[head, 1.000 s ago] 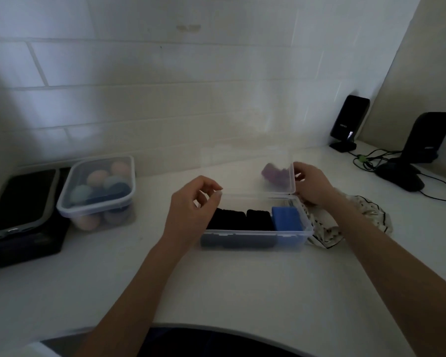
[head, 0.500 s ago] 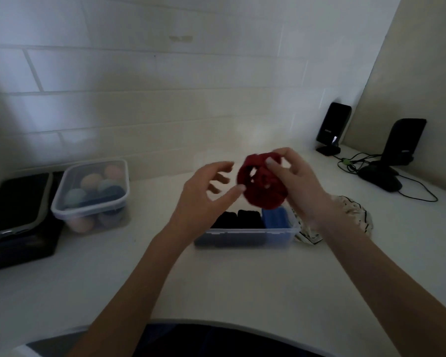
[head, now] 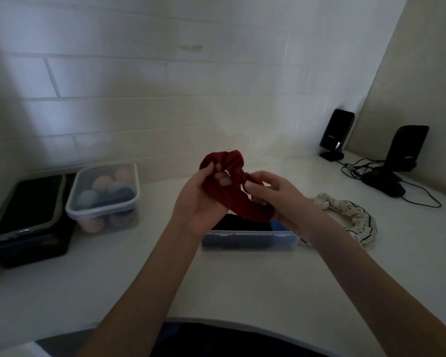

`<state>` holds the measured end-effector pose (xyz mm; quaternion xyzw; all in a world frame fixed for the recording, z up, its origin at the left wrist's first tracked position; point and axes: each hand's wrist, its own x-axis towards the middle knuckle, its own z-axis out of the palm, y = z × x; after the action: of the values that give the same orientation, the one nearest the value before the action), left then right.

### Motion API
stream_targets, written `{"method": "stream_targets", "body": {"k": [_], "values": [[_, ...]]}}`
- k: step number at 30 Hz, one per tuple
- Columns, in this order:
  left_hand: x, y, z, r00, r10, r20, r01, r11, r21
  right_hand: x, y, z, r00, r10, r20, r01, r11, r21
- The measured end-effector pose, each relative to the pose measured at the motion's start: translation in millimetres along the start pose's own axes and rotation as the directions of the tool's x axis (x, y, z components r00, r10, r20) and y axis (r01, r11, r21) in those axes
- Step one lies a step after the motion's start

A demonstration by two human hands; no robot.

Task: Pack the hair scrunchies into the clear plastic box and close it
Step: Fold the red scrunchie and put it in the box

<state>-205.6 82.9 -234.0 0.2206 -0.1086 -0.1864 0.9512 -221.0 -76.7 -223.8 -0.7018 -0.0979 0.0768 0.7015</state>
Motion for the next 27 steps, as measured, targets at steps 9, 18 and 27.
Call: {"method": "stream_targets", "body": {"k": [9, 18, 27], "values": [[-5, -1, 0, 0.983, 0.185, 0.009, -0.163, 0.842, 0.514, -14, -1, 8, 0.89, -0.443, -0.109, 0.293, 0.738, -0.609], [-22, -9, -1, 0.886, 0.44, 0.148, -0.284, 0.261, 0.923, -20, -7, 17, 0.838, -0.526, -0.145, 0.351, 0.722, -0.596], [-23, -7, 3, 0.946, 0.321, 0.043, -0.224, 0.554, 0.801, -13, -4, 30, 0.868, -0.4, -0.295, 0.309, 0.899, -0.311]]}}
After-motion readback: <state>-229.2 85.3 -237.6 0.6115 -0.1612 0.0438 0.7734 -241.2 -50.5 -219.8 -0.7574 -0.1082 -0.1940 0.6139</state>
